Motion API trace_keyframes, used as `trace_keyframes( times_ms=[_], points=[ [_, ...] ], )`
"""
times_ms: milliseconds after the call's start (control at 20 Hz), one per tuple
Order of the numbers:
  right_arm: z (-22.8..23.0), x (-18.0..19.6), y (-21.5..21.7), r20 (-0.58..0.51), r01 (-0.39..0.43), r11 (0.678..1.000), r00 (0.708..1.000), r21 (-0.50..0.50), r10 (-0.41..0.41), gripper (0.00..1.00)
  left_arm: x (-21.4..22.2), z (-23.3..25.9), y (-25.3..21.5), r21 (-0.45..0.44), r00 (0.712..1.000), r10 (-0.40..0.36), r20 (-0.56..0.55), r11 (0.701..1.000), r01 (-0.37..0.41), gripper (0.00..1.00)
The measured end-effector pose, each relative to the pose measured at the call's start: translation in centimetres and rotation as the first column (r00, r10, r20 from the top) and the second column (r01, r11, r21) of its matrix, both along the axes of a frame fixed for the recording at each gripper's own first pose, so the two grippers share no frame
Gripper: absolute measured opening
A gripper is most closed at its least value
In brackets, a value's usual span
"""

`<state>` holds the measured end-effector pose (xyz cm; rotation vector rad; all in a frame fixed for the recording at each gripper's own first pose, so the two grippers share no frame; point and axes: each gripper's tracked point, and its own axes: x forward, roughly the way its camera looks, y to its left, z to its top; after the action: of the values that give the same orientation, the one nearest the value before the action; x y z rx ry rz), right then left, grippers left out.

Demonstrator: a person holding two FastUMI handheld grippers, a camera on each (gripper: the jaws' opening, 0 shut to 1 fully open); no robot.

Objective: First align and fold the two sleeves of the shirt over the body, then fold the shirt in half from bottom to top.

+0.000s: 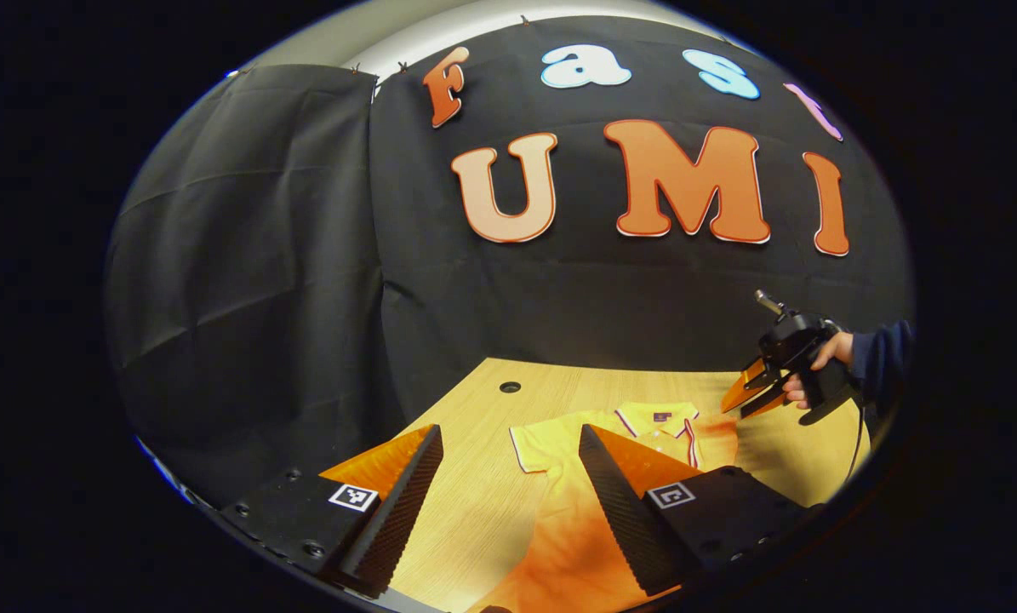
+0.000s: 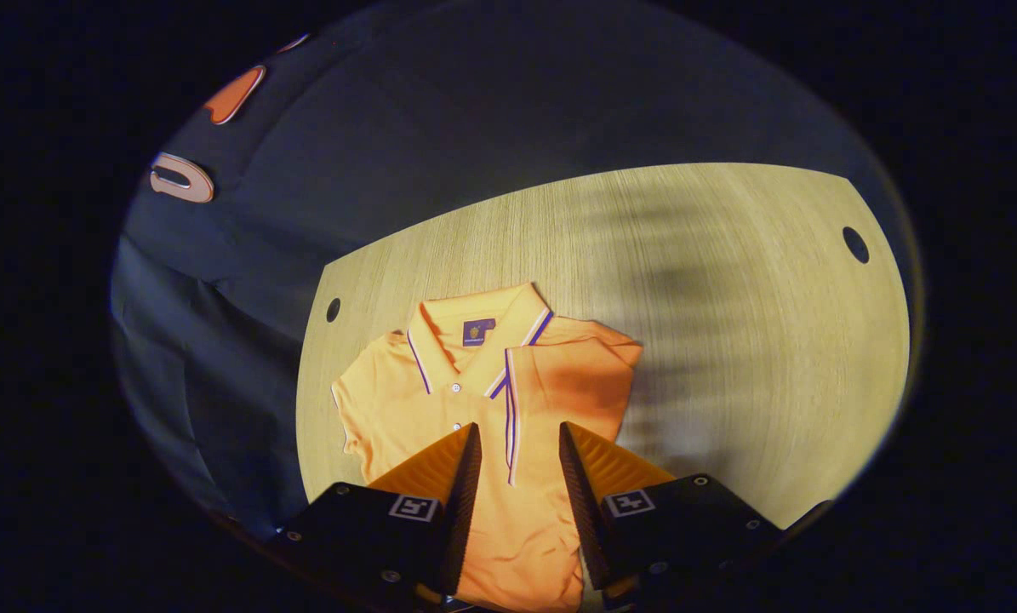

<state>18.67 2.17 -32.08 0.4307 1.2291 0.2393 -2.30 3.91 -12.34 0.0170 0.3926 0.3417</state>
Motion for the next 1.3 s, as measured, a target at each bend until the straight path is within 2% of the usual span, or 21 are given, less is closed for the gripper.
trace_keyframes(
  times_ms=[50,100,150,300,450,550,650,850,1000,1150,1300],
  points=[
    [0.5,-0.1,-0.7,0.021,0.011,1.000,1.000,-0.013,-0.011,0.65,0.4,-0.6,0.6,-0.007,1.000,-0.004,-0.017,1.000,0.004,1.00],
    [1.2,-0.1,-1.3,0.042,0.026,1.000,0.999,-0.018,-0.025,0.58,1.0,-1.0,0.9,-0.024,0.999,-0.016,-0.031,1.000,0.015,0.99],
    [2.0,-0.4,-1.9,0.057,0.042,0.999,0.998,-0.022,-0.041,0.76,1.8,-1.5,1.3,-0.044,0.999,-0.033,-0.042,0.999,0.031,0.99],
    [4.3,-1.2,-3.7,0.116,0.113,0.993,0.987,-0.034,-0.109,0.87,4.4,-3.6,2.5,-0.108,0.992,-0.094,-0.084,0.991,0.085,0.99],
    [6.1,-2.7,-5.0,0.170,0.207,0.977,0.966,-0.049,-0.196,0.91,7.7,-6.2,3.3,-0.186,0.976,-0.167,-0.141,0.973,0.140,0.99],
    [7.4,-4.2,-5.7,0.207,0.269,0.961,0.946,-0.066,-0.251,0.91,9.4,-8.0,3.6,-0.266,0.958,-0.224,-0.182,0.949,0.171,0.99],
    [8.5,-5.8,-5.8,0.241,0.311,0.947,0.927,-0.074,-0.286,0.91,11.0,-9.5,4.3,-0.351,0.939,-0.257,-0.229,0.921,0.167,1.00],
    [11.1,-9.5,-6.3,0.328,0.382,0.917,0.886,-0.116,-0.328,0.96,13.3,-13.4,5.5,-0.467,0.887,-0.294,-0.355,0.878,0.104,0.98],
    [12.9,-12.6,-6.5,0.384,0.435,0.888,0.853,-0.146,-0.355,0.97,16.2,-16.6,6.1,-0.484,0.849,-0.328,-0.414,0.869,0.099,0.98],
    [14.0,-15.9,-6.3,0.413,0.493,0.857,0.818,-0.148,-0.399,0.97,17.9,-19.5,6.0,-0.494,0.779,-0.378,-0.500,0.864,0.102,0.98],
    [14.0,-18.8,-6.3,0.414,0.525,0.835,0.805,-0.167,-0.424,0.98,19.3,-22.2,6.1,-0.488,0.719,-0.388,-0.576,0.869,0.078,0.98]
  ],
)
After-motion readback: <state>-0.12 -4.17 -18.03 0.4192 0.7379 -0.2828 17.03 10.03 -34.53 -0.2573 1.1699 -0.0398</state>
